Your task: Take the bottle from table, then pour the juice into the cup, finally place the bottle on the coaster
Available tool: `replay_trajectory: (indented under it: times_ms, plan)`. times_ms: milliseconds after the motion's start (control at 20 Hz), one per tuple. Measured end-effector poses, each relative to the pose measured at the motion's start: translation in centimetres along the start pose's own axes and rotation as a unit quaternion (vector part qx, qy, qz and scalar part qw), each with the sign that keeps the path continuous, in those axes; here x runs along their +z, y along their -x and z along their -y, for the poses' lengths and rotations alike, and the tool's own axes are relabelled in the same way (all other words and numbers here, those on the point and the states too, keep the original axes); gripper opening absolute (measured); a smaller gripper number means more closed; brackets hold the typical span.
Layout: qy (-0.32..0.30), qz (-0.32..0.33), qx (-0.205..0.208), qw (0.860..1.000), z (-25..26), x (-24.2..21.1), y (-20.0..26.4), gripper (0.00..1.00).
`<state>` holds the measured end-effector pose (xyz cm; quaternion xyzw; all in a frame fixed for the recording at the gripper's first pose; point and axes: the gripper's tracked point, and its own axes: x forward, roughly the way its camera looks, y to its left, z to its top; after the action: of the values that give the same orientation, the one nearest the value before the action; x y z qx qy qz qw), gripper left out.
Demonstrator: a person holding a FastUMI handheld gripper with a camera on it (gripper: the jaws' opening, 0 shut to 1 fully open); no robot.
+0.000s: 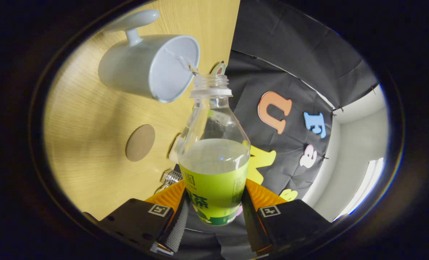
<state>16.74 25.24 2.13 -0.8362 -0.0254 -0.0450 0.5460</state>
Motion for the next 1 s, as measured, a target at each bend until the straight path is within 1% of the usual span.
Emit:
replay_trajectory:
  times_ms: [700, 1000]
  plan:
    - [0.03, 0.0, -0.011, 0.999, 1.6, 0.1, -0.5, 0.75]
    - [0.04, 0.005, -0.022, 0.999, 2.1, 0.3, -0.6, 0.75]
